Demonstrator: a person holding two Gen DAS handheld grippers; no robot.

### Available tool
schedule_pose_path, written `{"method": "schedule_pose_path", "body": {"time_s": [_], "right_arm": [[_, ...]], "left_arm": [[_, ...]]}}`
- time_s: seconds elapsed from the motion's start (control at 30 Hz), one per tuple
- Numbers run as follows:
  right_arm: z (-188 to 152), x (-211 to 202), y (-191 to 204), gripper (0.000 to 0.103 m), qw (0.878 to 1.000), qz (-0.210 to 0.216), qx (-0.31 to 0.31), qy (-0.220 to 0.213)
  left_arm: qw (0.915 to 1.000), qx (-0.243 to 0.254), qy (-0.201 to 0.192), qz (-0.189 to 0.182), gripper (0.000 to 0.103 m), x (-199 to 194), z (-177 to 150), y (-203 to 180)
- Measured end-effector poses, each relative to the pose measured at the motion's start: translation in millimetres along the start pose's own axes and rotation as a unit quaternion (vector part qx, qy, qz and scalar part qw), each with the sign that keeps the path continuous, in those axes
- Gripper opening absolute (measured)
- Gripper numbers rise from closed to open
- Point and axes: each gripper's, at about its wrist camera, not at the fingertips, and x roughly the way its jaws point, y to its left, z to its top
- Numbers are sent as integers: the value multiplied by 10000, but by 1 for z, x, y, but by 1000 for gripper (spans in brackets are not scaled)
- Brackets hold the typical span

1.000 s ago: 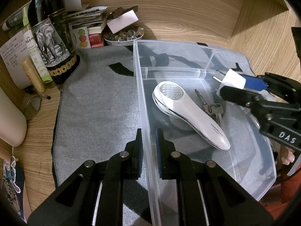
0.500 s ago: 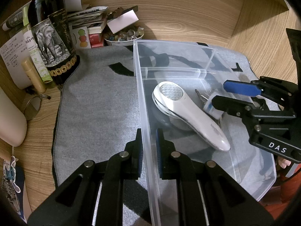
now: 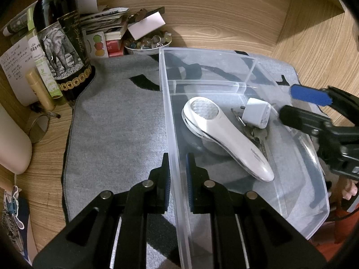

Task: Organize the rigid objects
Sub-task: 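Carry the white plug adapter into the box and release it, then move the right gripper to the black-and-gold bottle and grasp it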

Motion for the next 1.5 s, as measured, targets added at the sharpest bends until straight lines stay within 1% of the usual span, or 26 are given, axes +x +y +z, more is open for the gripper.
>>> {"method": "schedule_pose_path", "body": {"time_s": [0.07,0.33,0.47,0.5,0.63,0.77,0.87,0.93,1.0,1.03,1.1,1.33,1.43,1.5], "right_arm": [[-2,-8,-6,63,9999,-62,108,-107],[-18,-37,-37,64,9968,-556,528,-235],[-32,-49,-60,68,9929,-812,829,-254],[-35,-51,-64,69,9921,-857,882,-256],[-48,-54,-87,70,9886,-967,1133,-218],[-54,-47,-106,70,9879,-965,1205,-146],[-56,-40,-113,70,9890,-892,1174,-107],[-57,-40,-114,70,9900,-826,1139,-131],[-60,-42,-114,70,9911,-730,1103,-160],[-63,-44,-113,70,9912,-709,1108,-158],[-69,-47,-113,70,9918,-595,1122,-159],[-80,-36,-107,69,9924,-598,1070,74],[-78,-31,-103,62,9929,-643,986,141],[-75,-23,-100,55,9932,-600,971,242]], "left_arm": [[10000,-19,5,-15,12,0,0,0],[10000,-31,-5,-6,12,0,0,1],[10000,-53,-19,19,12,0,1,0],[10000,-59,-24,25,12,0,0,0],[10000,-73,37,40,12,2,-1,-1],[9993,-201,308,24,12,10,0,3],[9985,-389,392,-1,12,7,2,7],[9983,-433,399,36,12,6,1,7],[9981,-434,410,173,11,5,-3,3],[9984,-370,387,208,11,4,-5,1],[9984,-197,347,401,11,4,-11,-7],[9990,-187,186,352,11,-3,-13,-8],[9993,-139,165,319,11,-3,-12,-8],[9994,-140,161,260,11,-4,-11,-6]]}}
